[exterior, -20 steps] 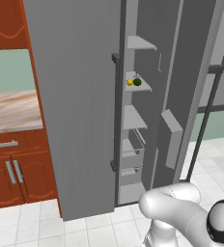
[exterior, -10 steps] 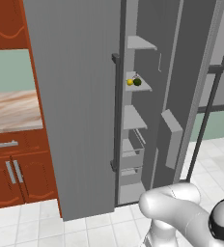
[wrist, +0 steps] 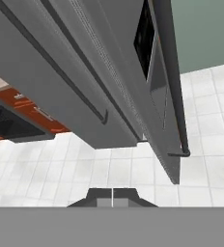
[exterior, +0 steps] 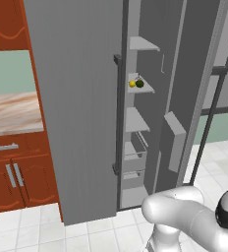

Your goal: Take the lime and lemon from the highest rack and move them to the second highest rack where the garlic and sweet potato are located, to maximize freezer space. Close the freezer door after rearranging.

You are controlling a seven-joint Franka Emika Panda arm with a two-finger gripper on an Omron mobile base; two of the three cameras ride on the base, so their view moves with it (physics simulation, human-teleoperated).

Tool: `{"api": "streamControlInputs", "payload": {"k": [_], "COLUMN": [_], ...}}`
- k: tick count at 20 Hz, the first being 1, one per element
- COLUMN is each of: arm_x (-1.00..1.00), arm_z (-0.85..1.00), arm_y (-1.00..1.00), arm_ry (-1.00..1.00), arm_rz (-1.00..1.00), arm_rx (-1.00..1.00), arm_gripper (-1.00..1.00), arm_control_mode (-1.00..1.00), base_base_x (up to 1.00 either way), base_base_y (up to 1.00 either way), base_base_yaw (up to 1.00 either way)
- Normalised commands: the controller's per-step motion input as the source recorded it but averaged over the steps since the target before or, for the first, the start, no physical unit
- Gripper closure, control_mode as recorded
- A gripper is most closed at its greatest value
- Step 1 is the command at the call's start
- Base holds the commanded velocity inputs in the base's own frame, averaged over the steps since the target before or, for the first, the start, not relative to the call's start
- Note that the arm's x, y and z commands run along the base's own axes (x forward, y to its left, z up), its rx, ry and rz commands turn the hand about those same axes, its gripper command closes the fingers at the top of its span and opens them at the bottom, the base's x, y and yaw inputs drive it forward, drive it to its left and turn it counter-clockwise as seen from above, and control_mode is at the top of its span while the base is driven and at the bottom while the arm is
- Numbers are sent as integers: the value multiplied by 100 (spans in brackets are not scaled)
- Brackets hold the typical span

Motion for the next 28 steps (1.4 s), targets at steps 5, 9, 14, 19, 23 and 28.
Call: {"api": "streamControlInputs", "payload": {"k": [5,9,14,19,23,28], "arm_x": [33,38,48,44,38,33], "arm_z": [-34,-31,-25,-17,-16,-16], "arm_y": [-1,-1,-20,-26,-33,-20], "arm_ry": [0,-1,0,0,0,0], "arm_rz": [0,0,0,0,0,0], "arm_rx": [0,3,8,8,5,3], "arm_gripper": [100,100,100,100,100,100], "arm_control_mode": [-100,-100,-100,-100,-100,-100], "base_base_x": [0,0,0,0,0,0], "base_base_y": [0,0,0,0,0,0], "base_base_yaw": [0,0,0,0,0,0]}}
